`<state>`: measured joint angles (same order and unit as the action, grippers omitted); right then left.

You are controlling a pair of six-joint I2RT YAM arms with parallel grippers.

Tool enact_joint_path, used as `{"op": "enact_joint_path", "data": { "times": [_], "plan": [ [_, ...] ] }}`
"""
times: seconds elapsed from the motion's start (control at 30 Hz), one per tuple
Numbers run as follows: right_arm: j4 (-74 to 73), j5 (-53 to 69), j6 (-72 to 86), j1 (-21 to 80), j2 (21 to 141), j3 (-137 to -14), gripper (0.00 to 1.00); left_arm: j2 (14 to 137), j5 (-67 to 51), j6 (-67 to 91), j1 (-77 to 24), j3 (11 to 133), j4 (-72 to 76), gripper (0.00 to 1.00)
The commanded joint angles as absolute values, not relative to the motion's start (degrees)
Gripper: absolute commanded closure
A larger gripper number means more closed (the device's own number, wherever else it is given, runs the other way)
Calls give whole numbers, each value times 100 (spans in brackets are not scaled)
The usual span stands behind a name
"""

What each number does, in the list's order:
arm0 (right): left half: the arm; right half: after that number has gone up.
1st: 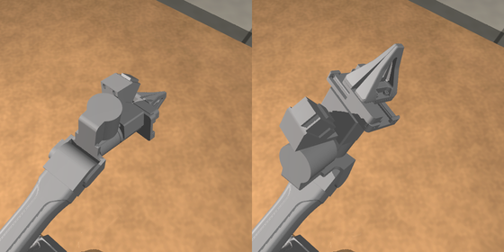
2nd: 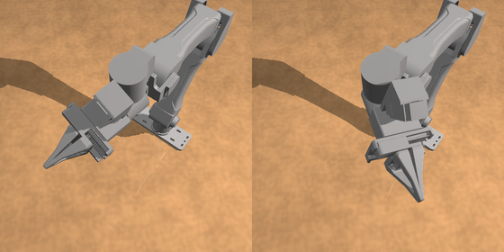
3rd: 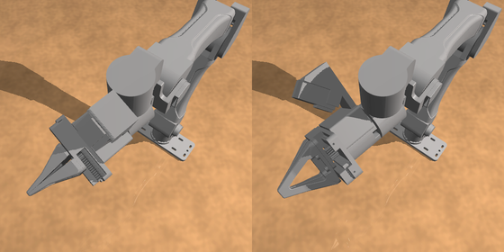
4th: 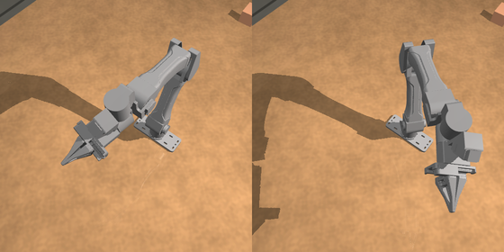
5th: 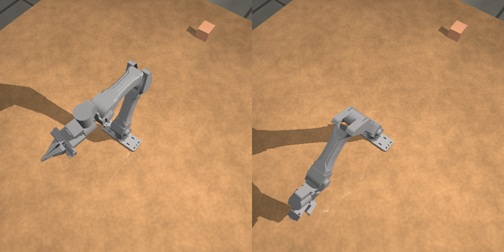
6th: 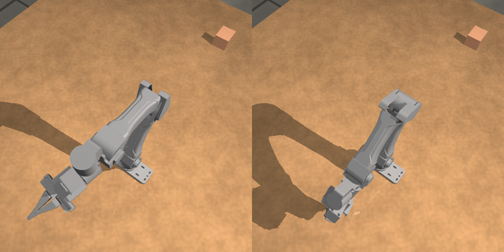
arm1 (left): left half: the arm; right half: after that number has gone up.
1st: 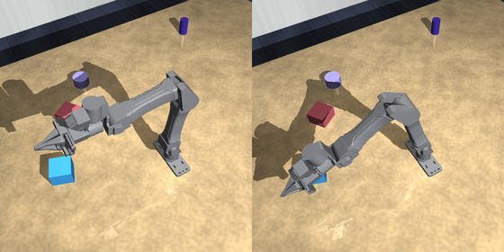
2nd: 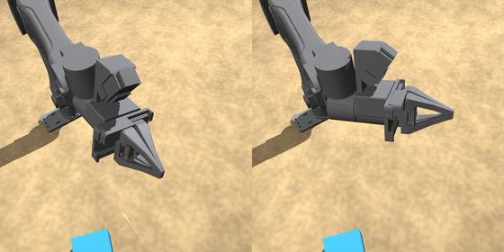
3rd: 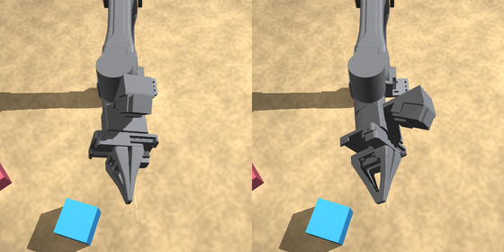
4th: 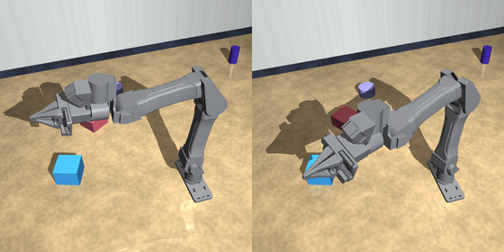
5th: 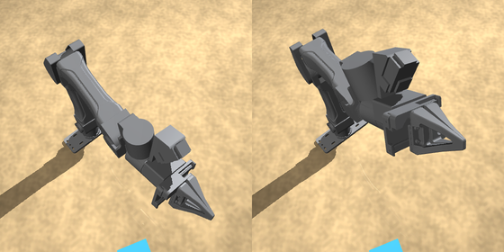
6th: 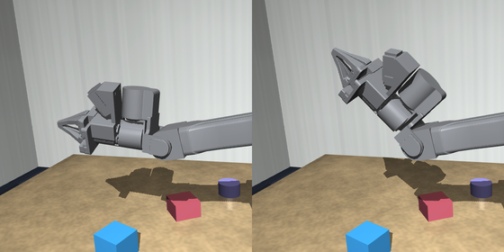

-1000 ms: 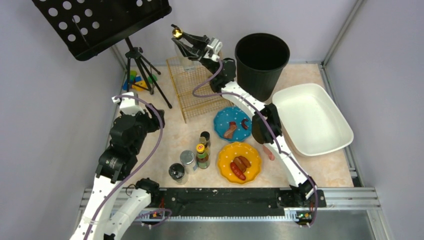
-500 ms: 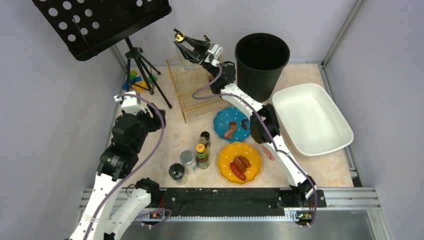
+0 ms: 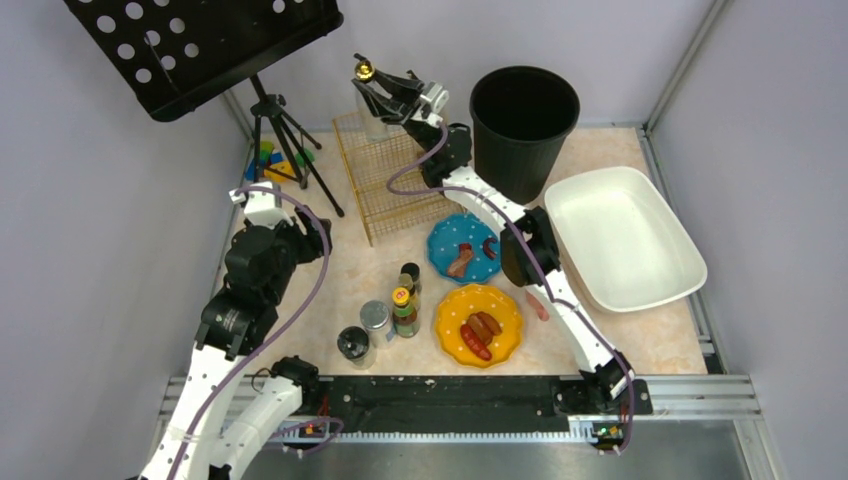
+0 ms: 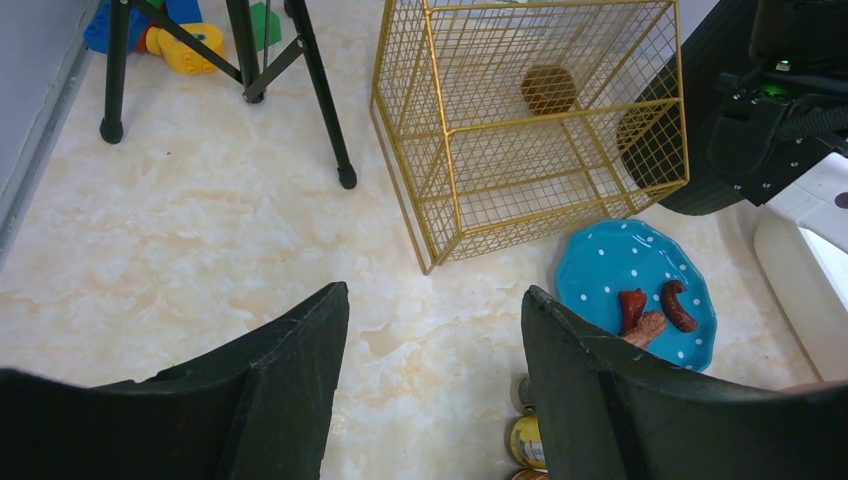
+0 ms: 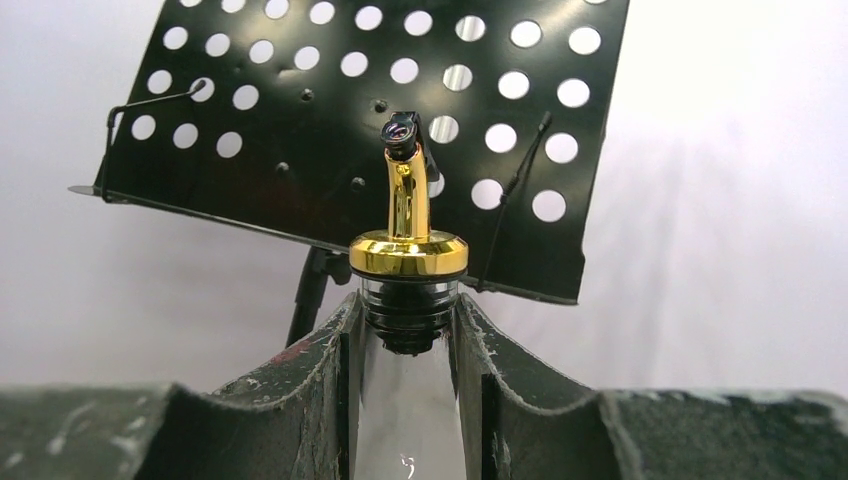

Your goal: Clear the kitchen counter

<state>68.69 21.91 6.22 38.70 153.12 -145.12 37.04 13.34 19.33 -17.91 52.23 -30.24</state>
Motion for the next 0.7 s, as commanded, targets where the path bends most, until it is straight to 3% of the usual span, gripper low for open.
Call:
{"op": "enact_joint_path", "data": {
  "times": [0.0, 0.33, 0.67],
  "plan": [
    [7388, 1704, 1033, 3842, 15291, -14487, 100, 3718, 1348, 1863, -1756, 5180, -2766, 32],
    [6949, 1304, 1300, 3858, 15042, -13916, 100, 3680, 1366, 1888, -1750, 5159, -2769, 32],
    [5534, 1319, 1043, 3890, 14721, -13695, 100, 3625, 1358, 1898, -1719, 5159, -2788, 32]
  ]
}}
